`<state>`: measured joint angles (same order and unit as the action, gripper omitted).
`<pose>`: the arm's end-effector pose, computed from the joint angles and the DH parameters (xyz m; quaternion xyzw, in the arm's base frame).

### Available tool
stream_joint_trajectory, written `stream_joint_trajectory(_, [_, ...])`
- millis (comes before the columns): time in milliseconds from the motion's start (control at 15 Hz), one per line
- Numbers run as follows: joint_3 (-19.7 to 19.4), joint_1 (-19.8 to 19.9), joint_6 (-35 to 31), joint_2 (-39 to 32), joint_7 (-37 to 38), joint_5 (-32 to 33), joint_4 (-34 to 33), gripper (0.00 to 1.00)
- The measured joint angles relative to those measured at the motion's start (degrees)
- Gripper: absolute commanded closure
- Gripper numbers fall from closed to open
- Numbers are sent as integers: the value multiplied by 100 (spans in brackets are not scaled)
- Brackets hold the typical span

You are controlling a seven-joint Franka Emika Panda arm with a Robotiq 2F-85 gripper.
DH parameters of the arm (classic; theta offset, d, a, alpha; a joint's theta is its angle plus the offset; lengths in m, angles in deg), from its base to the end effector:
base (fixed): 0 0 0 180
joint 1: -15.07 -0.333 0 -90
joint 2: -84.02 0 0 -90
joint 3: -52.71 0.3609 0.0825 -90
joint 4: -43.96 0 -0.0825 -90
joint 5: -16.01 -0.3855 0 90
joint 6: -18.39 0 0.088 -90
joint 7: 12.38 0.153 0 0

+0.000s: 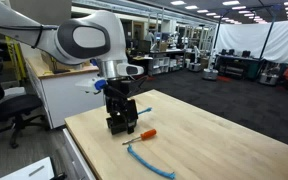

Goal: Move the right blue object to the left of the black bowl

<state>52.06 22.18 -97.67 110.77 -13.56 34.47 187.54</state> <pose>0.3730 -0.0825 0.4422 0.9899 0.0153 -0.0174 0.1402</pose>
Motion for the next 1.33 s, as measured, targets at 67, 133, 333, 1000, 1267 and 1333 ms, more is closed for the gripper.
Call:
stream_joint_trajectory(67, [0, 0, 0, 0, 0, 0, 0, 0])
stream_joint_trajectory(133, [0, 0, 0, 0, 0, 0, 0, 0])
stream_joint_trajectory(333, [0, 0, 0, 0, 0, 0, 0, 0])
stream_joint_trajectory(1000, [-237, -17, -521, -1175, 1337, -1490, -138, 0])
stream_joint_trajectory(1267, [-403, -10, -950, -1836, 1998, -2164, -256, 0])
stream_joint_trajectory(1333, [-429, -10, -1043, -1963, 2164, -2331, -274, 0])
